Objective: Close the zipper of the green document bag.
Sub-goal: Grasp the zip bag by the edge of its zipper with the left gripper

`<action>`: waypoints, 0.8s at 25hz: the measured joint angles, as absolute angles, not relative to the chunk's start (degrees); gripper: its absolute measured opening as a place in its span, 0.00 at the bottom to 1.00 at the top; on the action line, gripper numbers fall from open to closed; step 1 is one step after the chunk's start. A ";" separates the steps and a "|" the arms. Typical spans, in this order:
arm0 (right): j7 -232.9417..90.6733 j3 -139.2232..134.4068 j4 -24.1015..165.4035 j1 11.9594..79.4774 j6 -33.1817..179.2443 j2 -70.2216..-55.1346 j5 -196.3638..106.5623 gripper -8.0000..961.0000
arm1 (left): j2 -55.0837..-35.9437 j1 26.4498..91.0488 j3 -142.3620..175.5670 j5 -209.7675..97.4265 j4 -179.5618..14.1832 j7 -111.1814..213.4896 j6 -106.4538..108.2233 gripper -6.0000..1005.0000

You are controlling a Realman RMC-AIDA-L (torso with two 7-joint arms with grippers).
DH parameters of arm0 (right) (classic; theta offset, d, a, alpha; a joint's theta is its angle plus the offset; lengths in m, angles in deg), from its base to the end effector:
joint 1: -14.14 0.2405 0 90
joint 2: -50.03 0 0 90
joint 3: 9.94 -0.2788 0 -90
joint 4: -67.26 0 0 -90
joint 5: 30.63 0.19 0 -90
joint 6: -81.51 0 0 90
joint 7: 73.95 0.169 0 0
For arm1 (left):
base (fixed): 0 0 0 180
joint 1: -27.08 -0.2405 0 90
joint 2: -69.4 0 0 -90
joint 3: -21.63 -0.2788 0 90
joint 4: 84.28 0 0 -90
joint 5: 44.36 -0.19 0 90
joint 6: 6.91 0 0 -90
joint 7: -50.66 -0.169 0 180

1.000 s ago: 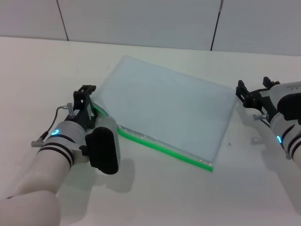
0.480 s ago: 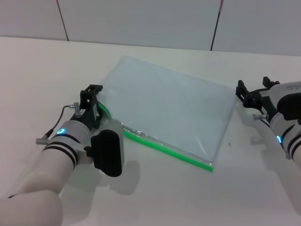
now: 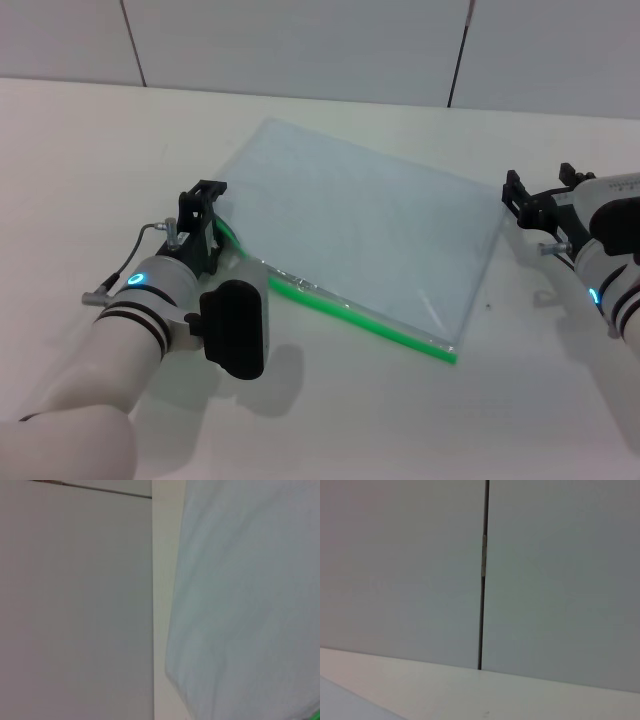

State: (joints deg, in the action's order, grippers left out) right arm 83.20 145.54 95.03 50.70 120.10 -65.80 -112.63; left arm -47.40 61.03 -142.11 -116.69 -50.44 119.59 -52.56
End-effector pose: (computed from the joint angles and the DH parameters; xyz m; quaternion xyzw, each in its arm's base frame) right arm 0.2936 0.4068 -0.0814 -0.7512 0.3122 0.1523 0.5613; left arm -0.2886 0.3752 -0.1020 -0.7730 0.2549 0.2492 0.5248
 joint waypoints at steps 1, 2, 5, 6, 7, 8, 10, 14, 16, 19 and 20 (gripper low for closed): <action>83.20 145.54 95.04 50.70 120.10 -65.80 -112.63 0.74 | -47.40 61.06 -142.11 -116.69 -50.44 119.57 -52.52 0.51; 83.19 145.54 95.07 50.70 120.10 -65.80 -112.64 0.74 | -47.40 61.08 -142.11 -116.69 -50.44 119.54 -52.44 0.51; 83.20 145.54 95.11 50.71 120.10 -65.80 -112.70 0.74 | -47.41 61.18 -142.10 -116.69 -50.44 119.00 -51.67 0.50; 83.20 145.54 95.12 50.70 120.10 -65.80 -112.71 0.74 | -47.41 61.21 -142.11 -116.69 -50.44 118.71 -51.45 0.50; 83.20 145.54 95.12 50.70 120.10 -65.80 -112.71 0.74 | -47.41 61.22 -142.10 -116.69 -50.44 118.50 -51.28 0.49; 83.20 145.54 95.12 50.70 120.10 -65.80 -112.72 0.74 | -47.41 61.22 -142.10 -116.69 -50.40 118.21 -51.17 0.49; 83.20 145.54 95.11 50.70 120.10 -65.80 -112.72 0.74 | -47.45 61.26 -142.10 -116.69 -50.28 117.91 -51.14 0.48; 83.20 145.54 95.05 50.70 120.10 -65.80 -112.70 0.74 | -47.49 61.22 -142.11 -117.75 -49.82 117.39 -51.04 0.47; 83.20 145.54 95.03 50.70 120.10 -65.80 -112.68 0.74 | -47.49 61.11 -142.11 -118.70 -49.75 117.37 -51.03 0.46; 83.20 145.54 95.03 50.70 120.10 -65.80 -112.67 0.74 | -47.49 60.99 -142.11 -119.45 -49.67 117.50 -51.03 0.45; 83.20 145.54 95.03 50.70 120.10 -65.80 -112.67 0.74 | -47.49 60.96 -142.11 -119.52 -49.66 117.64 -51.10 0.45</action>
